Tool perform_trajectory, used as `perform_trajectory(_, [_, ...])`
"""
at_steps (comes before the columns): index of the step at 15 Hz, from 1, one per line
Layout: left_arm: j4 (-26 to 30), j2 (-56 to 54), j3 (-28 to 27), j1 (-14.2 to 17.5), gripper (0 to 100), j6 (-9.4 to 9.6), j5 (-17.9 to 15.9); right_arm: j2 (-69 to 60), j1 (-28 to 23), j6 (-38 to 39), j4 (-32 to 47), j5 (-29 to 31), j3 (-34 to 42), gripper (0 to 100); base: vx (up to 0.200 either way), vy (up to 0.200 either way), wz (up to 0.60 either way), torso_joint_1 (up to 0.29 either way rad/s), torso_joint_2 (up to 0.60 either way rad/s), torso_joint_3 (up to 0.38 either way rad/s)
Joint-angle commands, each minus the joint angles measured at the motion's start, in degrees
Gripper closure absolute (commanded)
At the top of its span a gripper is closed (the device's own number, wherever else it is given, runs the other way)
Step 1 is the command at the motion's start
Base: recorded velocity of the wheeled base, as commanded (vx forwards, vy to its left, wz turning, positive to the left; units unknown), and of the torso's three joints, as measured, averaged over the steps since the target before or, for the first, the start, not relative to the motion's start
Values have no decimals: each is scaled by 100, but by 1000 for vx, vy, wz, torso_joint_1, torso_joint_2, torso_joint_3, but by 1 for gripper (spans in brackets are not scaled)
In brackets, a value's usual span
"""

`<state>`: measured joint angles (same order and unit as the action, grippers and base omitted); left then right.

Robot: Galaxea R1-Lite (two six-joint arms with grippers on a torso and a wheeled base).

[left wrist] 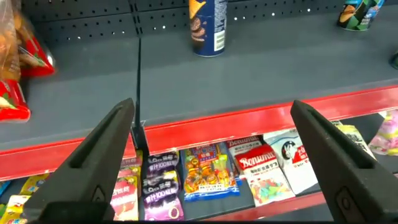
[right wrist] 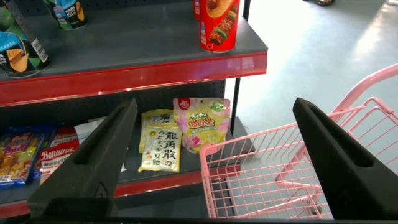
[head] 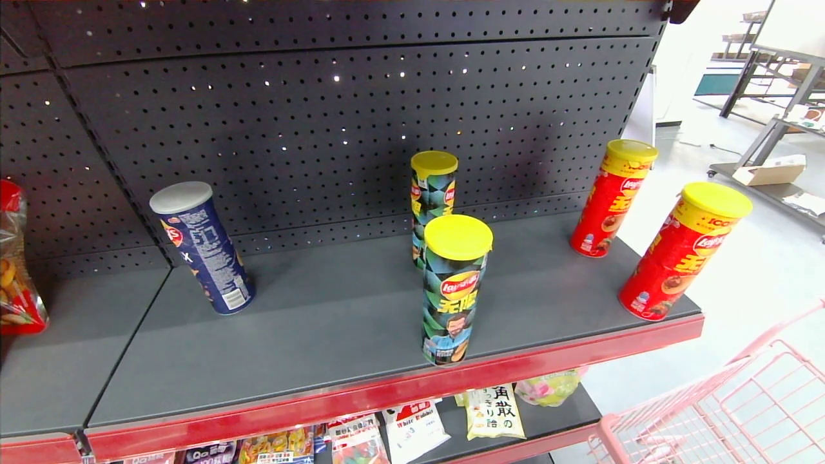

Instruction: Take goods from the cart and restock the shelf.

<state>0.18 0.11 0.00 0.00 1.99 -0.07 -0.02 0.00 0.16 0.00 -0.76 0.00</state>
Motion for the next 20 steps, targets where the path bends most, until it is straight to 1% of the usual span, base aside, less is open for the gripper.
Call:
perform_trajectory(1, [-1,-11,0,0,0,3,-1,2,0,2,0,-4,0,0,0,0,0,0,0,0])
perform_trajectory(10, [8,-11,0,0,0,3,-1,2,0,2,0,-4,0,0,-200,0,0,2,2,6])
perform_trajectory(11, [8,-11,0,0,0,3,-1,2,0,2,0,-4,0,0,0,0,0,0,0,0])
perform_trajectory(20, [8,-11,0,0,0,3,-10,2,0,2,0,-4,0,0,0,0,-600,1,0,8])
